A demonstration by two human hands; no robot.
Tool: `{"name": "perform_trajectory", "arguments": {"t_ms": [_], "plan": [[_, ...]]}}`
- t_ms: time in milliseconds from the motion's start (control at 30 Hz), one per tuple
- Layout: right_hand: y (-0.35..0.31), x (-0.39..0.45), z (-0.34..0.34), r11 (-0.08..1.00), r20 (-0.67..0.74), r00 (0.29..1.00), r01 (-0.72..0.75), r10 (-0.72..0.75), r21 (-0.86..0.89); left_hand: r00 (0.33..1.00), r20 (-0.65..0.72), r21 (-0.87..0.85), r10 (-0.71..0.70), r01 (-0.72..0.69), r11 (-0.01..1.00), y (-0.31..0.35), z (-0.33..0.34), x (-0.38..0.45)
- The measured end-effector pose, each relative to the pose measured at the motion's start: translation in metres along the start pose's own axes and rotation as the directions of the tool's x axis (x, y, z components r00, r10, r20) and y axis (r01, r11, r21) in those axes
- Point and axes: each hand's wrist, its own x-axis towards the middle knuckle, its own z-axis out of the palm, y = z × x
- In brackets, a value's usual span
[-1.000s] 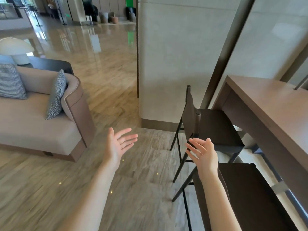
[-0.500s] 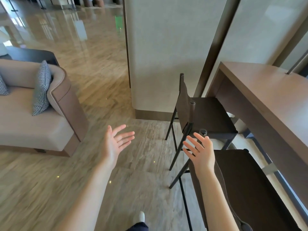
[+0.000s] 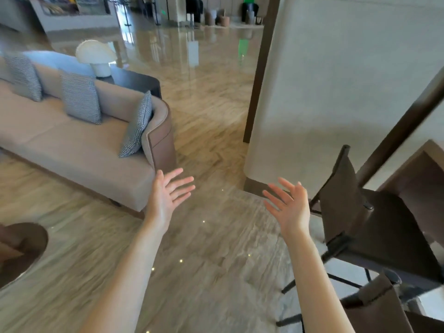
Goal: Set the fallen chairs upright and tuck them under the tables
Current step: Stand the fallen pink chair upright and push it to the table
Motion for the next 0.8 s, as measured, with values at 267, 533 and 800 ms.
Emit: {"name": "perform_trajectory", "arguments": {"t_ms": [267, 533, 800], "plan": [[0.051, 0.013, 0.133, 0.979, 0.318, 0.929, -0.157, 0.190, -0.128, 0.929, -0.365, -0.060, 0.066, -0.094, 0.994, 0.033, -0.107, -0.016], [0.109, -0.012, 0.237, 0.903, 0.578, 0.697, -0.281, 0.425, -0.326, 0.690, -0.719, -0.097, 0.085, -0.221, 0.970, 0.045, -0.183, -0.085], [0.157, -0.069, 0.309, 0.766, 0.707, 0.298, -0.217, 0.642, -0.604, 0.315, -0.941, -0.021, 0.123, -0.418, 0.908, 0.027, -0.193, -0.167]]}}
